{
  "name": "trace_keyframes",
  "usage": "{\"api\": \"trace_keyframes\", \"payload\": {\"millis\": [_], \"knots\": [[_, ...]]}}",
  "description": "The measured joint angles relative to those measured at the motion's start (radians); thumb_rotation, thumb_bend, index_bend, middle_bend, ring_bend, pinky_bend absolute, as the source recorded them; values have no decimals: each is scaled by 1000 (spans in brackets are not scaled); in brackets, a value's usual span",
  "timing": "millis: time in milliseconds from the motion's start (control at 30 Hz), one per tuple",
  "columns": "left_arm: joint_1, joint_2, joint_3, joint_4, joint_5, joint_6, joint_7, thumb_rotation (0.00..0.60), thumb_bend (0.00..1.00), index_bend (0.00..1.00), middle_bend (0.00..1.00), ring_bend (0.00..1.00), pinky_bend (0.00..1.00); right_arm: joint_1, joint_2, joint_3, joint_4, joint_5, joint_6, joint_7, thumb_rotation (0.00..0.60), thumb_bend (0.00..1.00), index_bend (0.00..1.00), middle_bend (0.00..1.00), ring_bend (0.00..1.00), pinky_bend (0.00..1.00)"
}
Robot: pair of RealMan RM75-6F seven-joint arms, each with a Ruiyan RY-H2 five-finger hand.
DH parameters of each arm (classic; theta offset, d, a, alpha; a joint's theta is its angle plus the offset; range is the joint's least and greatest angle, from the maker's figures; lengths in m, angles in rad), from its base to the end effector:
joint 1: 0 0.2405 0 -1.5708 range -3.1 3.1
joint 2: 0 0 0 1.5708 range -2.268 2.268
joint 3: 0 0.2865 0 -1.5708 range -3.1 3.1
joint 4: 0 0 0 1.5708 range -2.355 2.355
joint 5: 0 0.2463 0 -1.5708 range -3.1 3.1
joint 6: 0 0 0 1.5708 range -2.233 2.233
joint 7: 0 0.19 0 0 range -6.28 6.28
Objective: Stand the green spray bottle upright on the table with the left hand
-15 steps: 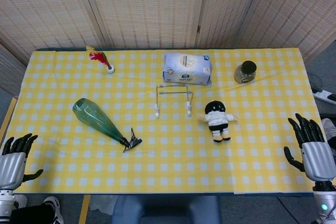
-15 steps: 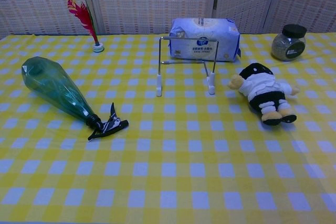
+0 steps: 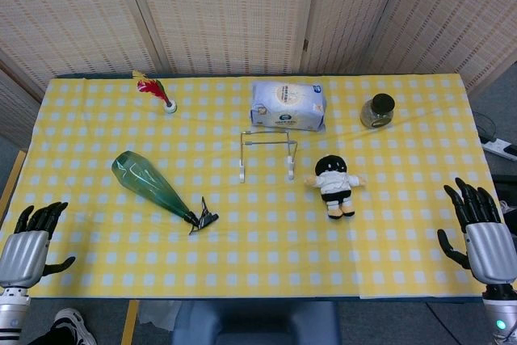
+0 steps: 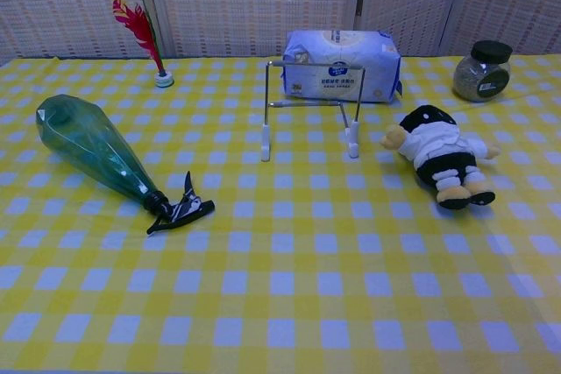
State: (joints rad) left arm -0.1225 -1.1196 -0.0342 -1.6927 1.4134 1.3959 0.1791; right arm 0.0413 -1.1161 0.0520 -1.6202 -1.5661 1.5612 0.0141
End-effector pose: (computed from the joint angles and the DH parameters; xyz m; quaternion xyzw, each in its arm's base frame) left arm -0.3466 0.2384 0.1164 -0.6205 -0.3967 -0.3253 0.5931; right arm -0.3429 -0.2170 0.1478 0.5864 -0.3691 0.4176 0.5878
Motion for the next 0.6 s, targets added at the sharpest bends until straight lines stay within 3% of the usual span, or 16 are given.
{"api": "trace_keyframes", "payload": {"millis": [33, 67, 100, 133, 200, 333, 467, 600], "knots": [[-3, -8, 0, 16, 25, 8, -18, 600, 171, 149, 614, 507, 547, -2, 0, -1, 0, -3, 5, 0, 600, 456, 0, 0, 1, 0], [-5, -14, 0, 29, 46, 16, -30, 600, 170, 174, 823, 717, 803, -4, 0, -2, -1, -4, 7, 1, 600, 456, 0, 0, 1, 0], [-9, -22, 0, 44, 68, 23, -42, 600, 169, 198, 943, 859, 934, -4, 0, -2, -2, -4, 6, 1, 600, 456, 0, 0, 1, 0], [-14, -34, 0, 62, 97, 32, -64, 600, 168, 225, 990, 937, 985, -4, 0, -3, -2, -3, 4, 1, 600, 456, 0, 0, 1, 0], [-26, -59, -2, 95, 139, 47, -103, 600, 167, 283, 1000, 995, 1000, -4, 0, -4, -2, -3, -1, 2, 600, 456, 0, 0, 1, 0], [-66, -113, -12, 144, 201, 52, -131, 600, 165, 363, 1000, 1000, 1000, -4, 3, -1, -3, 1, 0, 10, 600, 456, 0, 0, 0, 0], [-125, -130, -24, 133, 212, -9, -51, 600, 190, 410, 1000, 1000, 1000, -5, 5, 1, -3, 3, 1, 15, 600, 456, 0, 0, 0, 0], [-188, -147, -43, 101, 185, -121, 56, 600, 229, 380, 1000, 1000, 1000, -6, 11, 3, -3, 10, 0, 30, 600, 456, 0, 0, 1, 0]]}}
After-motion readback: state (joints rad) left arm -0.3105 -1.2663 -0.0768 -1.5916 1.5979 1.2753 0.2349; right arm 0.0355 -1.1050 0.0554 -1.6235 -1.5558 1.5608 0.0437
